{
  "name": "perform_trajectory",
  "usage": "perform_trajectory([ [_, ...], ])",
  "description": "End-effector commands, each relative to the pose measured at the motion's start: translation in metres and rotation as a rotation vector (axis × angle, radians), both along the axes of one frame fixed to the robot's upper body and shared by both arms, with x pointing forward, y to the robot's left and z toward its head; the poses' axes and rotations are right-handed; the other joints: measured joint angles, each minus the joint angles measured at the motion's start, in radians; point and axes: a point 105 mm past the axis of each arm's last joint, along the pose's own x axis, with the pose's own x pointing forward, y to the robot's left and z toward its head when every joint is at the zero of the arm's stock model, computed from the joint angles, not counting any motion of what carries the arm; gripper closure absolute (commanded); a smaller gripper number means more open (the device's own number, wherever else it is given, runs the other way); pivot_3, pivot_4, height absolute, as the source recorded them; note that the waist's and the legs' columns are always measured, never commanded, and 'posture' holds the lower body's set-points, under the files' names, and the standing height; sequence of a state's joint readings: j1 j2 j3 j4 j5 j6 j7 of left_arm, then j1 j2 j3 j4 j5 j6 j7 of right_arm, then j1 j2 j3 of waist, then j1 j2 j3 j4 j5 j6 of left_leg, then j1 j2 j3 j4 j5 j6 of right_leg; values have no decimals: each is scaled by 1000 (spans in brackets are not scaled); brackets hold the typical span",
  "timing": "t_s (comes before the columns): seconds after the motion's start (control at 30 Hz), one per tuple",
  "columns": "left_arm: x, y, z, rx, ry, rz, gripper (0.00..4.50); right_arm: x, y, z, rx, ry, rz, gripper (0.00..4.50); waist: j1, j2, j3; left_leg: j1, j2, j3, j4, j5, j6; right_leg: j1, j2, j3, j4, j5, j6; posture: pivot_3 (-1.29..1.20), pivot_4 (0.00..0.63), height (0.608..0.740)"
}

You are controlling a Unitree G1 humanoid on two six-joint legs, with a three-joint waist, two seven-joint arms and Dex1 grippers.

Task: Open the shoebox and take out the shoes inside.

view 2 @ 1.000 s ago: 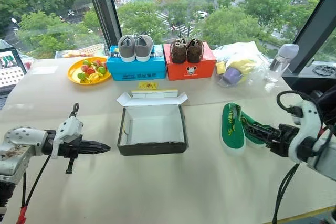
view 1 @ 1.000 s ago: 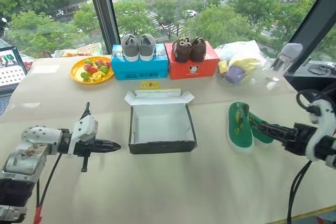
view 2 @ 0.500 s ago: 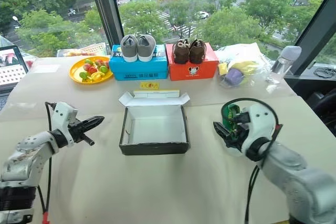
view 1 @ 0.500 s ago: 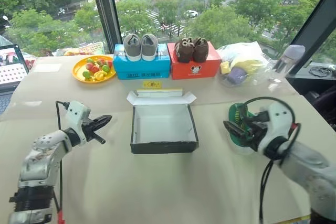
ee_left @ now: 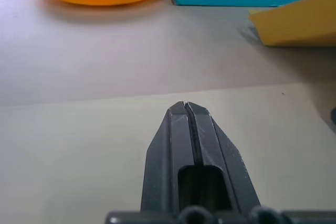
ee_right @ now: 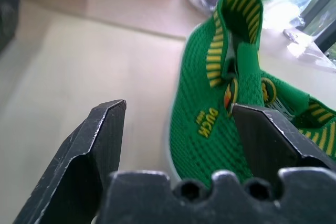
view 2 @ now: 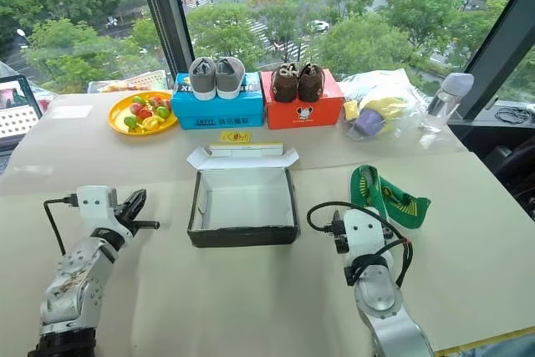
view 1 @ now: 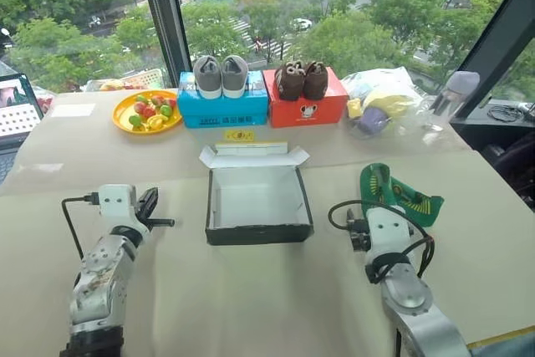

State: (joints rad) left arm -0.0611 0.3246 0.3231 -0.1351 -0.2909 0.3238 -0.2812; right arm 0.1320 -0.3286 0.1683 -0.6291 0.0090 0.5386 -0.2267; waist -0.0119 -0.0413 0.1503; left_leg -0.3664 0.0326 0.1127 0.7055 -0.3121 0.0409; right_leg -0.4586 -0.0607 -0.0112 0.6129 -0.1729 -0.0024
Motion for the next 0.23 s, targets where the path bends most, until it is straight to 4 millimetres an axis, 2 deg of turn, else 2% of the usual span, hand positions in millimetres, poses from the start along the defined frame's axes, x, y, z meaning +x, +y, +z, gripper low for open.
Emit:
perform_trajectory([
  [0.03,-4,-7,7,42,-47,-20,4500,1,-5,12,-17,-68,1,673,0,0,0,0,0,0,0,0,0,0,0,0,0,0,0,0,150,731],
  [0.23,-3,-5,7,68,-57,-16,4500,2,-7,10,0,-68,-4,673,0,0,0,0,0,0,0,0,0,0,0,0,0,0,-1,0,150,731],
])
